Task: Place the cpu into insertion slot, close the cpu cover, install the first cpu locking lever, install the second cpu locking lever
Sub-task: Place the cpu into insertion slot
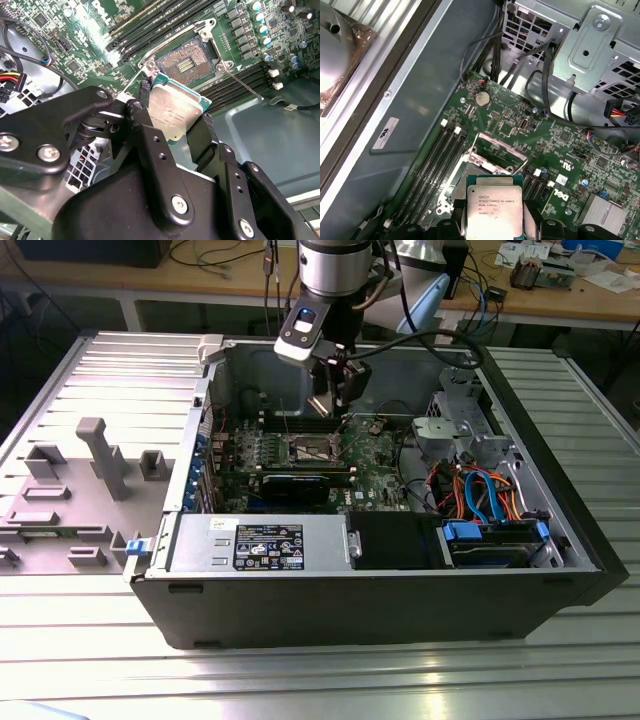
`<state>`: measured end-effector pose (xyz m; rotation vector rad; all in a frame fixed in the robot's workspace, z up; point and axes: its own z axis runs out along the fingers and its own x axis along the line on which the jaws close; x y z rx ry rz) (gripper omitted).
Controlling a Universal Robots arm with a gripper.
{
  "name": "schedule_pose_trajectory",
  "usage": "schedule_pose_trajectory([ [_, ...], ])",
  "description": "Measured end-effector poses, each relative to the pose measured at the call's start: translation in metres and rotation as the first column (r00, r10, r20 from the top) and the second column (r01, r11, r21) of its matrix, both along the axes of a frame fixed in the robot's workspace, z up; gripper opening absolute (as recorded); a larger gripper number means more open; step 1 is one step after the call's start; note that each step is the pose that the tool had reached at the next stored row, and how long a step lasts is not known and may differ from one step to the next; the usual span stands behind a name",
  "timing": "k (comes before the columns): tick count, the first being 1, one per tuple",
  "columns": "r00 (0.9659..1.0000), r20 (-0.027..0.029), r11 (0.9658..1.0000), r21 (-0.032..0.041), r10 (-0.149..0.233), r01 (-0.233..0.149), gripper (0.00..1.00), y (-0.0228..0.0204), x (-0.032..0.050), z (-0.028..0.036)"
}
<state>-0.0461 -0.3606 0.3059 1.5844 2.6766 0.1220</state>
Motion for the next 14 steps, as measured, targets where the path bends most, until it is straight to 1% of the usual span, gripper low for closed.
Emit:
schedule_pose_trajectory([
  [5, 0.9995, 0.0000, 0.9995, -0.0002, -0.033, 0.033, 0.55, 0.0000, 0.0000, -0.0005],
  [7, 0.9992, 0.0001, 0.9992, -0.0013, -0.040, 0.040, 0.55, 0.0000, 0.0000, -0.0006],
  [9, 0.9990, 0.0002, 0.9990, -0.0043, -0.045, 0.045, 0.55, 0.0000, 0.0000, -0.0006],
  [11, 0.9988, 0.0004, 0.9988, -0.0097, -0.048, 0.048, 0.55, 0.0000, 0.0001, -0.0006],
  [12, 0.9988, 0.0005, 0.9987, -0.0112, -0.049, 0.049, 0.55, 0.0000, 0.0001, -0.0006],
  [14, 0.9988, 0.0005, 0.9987, -0.0116, -0.049, 0.049, 0.55, 0.0000, 0.0002, -0.0005],
])
